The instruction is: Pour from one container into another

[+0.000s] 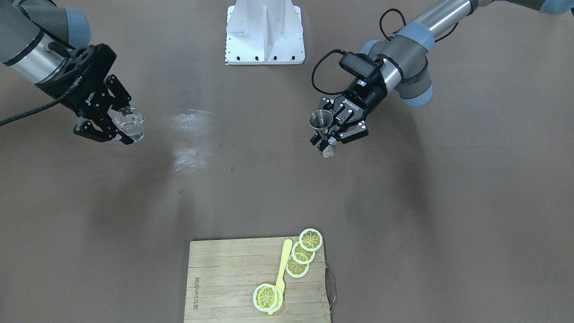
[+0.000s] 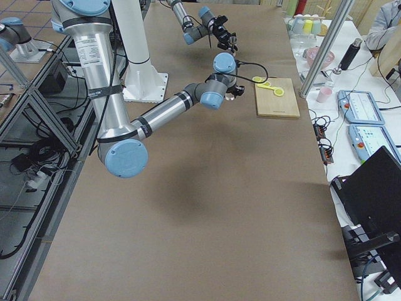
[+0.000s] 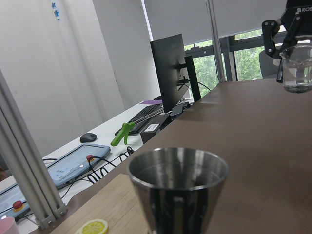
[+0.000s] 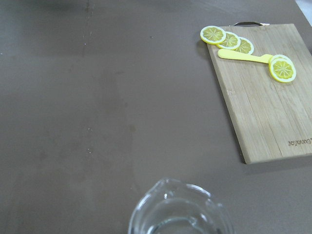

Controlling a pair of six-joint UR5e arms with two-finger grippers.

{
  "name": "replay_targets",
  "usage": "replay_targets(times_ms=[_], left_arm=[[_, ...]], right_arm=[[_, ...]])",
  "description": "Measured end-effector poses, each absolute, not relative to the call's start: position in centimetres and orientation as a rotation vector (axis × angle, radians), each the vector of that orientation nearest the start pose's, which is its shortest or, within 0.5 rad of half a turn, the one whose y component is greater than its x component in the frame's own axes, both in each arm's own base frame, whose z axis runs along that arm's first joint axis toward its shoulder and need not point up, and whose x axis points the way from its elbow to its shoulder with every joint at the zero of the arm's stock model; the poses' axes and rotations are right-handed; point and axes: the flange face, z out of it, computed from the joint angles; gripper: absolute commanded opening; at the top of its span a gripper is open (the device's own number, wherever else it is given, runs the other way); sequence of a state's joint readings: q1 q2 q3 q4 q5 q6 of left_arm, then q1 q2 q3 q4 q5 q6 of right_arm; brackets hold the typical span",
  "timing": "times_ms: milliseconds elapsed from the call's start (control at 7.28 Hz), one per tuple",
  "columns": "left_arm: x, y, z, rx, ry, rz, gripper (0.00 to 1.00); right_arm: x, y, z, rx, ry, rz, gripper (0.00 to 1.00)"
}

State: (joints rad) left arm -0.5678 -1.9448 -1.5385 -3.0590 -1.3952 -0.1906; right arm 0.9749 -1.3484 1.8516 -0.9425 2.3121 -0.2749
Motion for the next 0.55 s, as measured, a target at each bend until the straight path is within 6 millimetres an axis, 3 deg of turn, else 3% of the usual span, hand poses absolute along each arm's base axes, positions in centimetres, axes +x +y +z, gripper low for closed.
replay_targets(times_ms=[275, 550], left_arm=[[37.5, -47.0, 34.6, 1.565, 0.838, 0.375, 0.00], [34.0, -48.2, 37.9, 1.547, 0.772, 0.346, 0.00]], right_arm=[[-22.4, -51.0, 37.9, 1.042, -0.929, -1.158, 0.00], [-19.5, -51.4, 43.5, 1.055, -0.993, -1.162, 0.00]])
